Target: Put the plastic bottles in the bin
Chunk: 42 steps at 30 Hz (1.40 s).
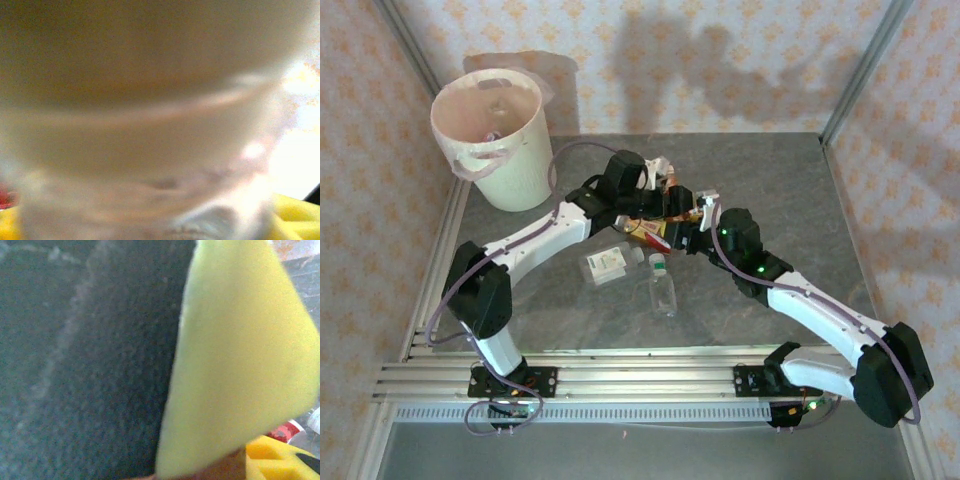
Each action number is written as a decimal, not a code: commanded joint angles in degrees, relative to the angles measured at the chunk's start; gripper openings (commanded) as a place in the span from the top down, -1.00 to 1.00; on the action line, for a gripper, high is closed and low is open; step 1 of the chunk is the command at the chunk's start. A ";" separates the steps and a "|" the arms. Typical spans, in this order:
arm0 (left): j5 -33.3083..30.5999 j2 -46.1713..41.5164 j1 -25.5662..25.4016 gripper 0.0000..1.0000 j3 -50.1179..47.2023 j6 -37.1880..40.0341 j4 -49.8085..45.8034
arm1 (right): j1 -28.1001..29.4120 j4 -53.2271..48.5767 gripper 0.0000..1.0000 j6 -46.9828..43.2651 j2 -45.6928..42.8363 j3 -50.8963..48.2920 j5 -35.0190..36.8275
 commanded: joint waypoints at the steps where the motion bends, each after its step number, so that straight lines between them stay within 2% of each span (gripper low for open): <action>1: 1.61 -0.97 -0.37 -0.27 2.19 0.11 -0.37 | 0.50 3.61 0.28 -0.67 -0.89 1.39 1.78; 4: 1.25 -1.06 -0.37 -0.11 2.42 -0.51 -0.26 | 0.50 2.87 0.17 -0.85 -0.73 1.50 1.79; 8: -1.42 -1.40 -0.31 -0.06 2.71 -0.82 -0.17 | 0.48 -0.45 -0.31 -0.40 -0.84 2.09 2.44; 12: -4.57 -2.09 -0.31 -0.05 2.79 -0.42 0.04 | 0.46 -1.14 -0.63 -1.35 -2.29 1.03 1.12; 13: -5.15 -2.07 -0.31 -0.05 2.93 -0.22 -0.01 | 0.46 -1.11 -0.87 -1.70 -3.06 0.55 0.79; 14: -5.61 -2.06 -0.23 -0.05 3.06 -0.07 -0.21 | 0.46 -1.14 -0.99 -2.00 -3.77 0.11 0.85; 19: -7.20 -1.95 0.16 -0.05 3.59 0.34 -1.05 | 0.49 -2.81 -0.98 -4.73 -8.97 -2.20 2.21; 23: -7.96 -2.41 1.16 -0.05 3.93 0.98 -1.93 | 0.45 -8.88 -0.98 -10.30 -13.80 -1.42 2.55; 29: -9.30 -4.35 3.86 -0.04 4.35 2.64 -3.85 | 0.44 -16.53 -0.98 -16.51 -18.31 0.99 9.02; 36: -13.15 -7.30 8.49 -0.02 9.75 9.86 -13.31 | 0.48 -14.11 -0.98 -12.78 -18.99 -0.99 24.81; 42: -18.12 -7.76 11.53 -0.02 19.02 17.36 -23.08 | 0.44 -9.11 -0.98 -9.10 -18.73 -4.10 30.38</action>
